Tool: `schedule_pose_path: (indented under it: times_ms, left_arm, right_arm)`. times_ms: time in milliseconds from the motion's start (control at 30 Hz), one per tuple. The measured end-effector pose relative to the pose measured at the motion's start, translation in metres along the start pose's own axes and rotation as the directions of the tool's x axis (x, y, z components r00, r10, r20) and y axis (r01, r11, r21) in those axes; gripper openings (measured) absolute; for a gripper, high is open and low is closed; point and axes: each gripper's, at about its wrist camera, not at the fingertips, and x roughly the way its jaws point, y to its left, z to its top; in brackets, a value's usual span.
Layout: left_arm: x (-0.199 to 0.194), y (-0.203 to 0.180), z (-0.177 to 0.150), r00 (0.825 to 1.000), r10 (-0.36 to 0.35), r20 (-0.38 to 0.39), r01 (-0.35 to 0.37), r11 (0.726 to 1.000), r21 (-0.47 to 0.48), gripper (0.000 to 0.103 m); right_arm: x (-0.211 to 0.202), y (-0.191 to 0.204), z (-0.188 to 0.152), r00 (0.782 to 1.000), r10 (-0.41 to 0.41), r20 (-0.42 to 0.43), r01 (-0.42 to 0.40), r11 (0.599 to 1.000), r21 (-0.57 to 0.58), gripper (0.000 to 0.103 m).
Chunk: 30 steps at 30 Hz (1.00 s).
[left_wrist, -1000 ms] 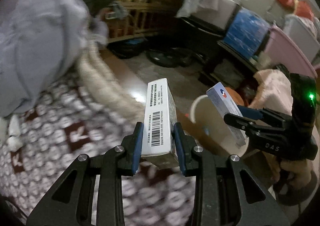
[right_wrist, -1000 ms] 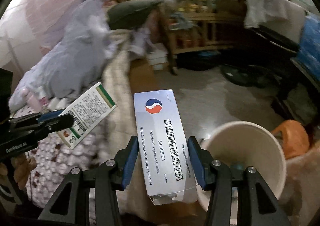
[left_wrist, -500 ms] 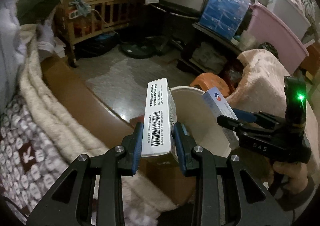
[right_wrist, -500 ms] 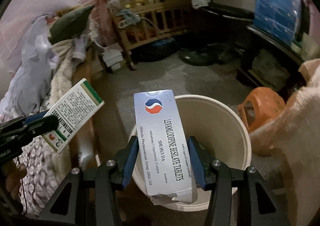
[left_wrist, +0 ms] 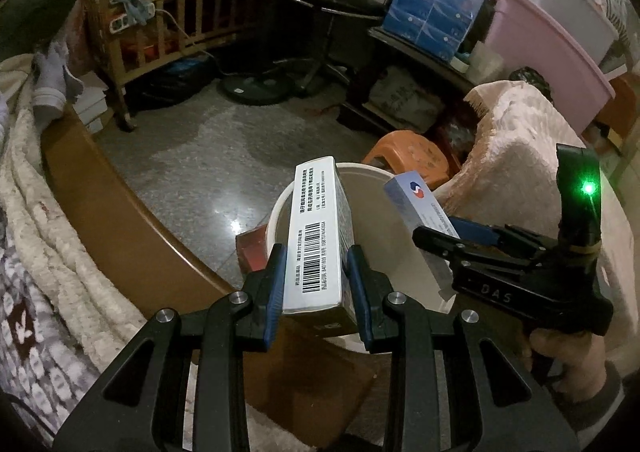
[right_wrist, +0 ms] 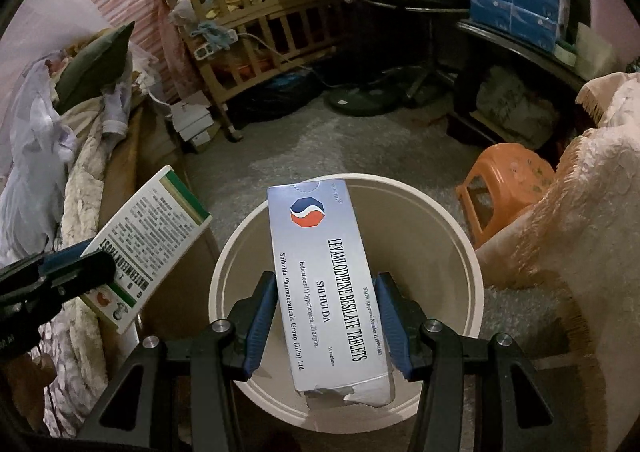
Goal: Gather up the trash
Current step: 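Carry both boxes over the bucket and release them, then swing both open tools back toward the bed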
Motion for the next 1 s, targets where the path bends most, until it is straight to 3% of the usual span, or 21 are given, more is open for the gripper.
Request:
schedule_pose_path:
  times_ms: [400, 433, 467, 533, 700, 1000]
  left_arm:
    - [0.006, -0.001, 0.002, 1.0, -0.025, -0.002, 0.025, 1.0, -0.016, 0.03]
    - [0.007, -0.001, 0.002, 0.999, -0.031, -0.008, 0.031, 0.999, -0.017, 0.036]
    - [0.007, -0.001, 0.003, 0.999, -0.031, -0.01, 0.031, 0.999, -0.015, 0.049]
    - [0.005, 0.001, 0.001, 1.0, -0.029, 0.004, 0.029, 0.999, -0.014, 0.056]
    - [-0.001, 0.013, 0.0, 1.0, -0.007, 0.009, 0.008, 0.999, -0.039, 0.056]
    - [-0.02, 0.042, -0.009, 0.994, 0.104, 0.038, -0.101, 0.992, -0.079, 0.056]
  right_arm:
    - [0.005, 0.002, 0.005, 0.999, -0.035, 0.013, 0.035, 0.999, -0.004, 0.052]
    - [0.005, 0.005, 0.005, 0.999, -0.046, 0.017, 0.046, 0.999, -0.015, 0.059]
    - [0.005, 0.006, 0.005, 0.999, -0.051, 0.018, 0.052, 0.998, -0.02, 0.064]
    - [0.005, 0.007, 0.004, 0.999, -0.047, 0.021, 0.048, 0.999, -0.016, 0.064]
    - [0.008, 0.006, 0.002, 1.0, -0.02, -0.003, 0.02, 1.0, 0.018, 0.064]
    - [0.01, 0.034, 0.001, 1.0, -0.002, -0.012, 0.002, 0.999, -0.036, 0.064]
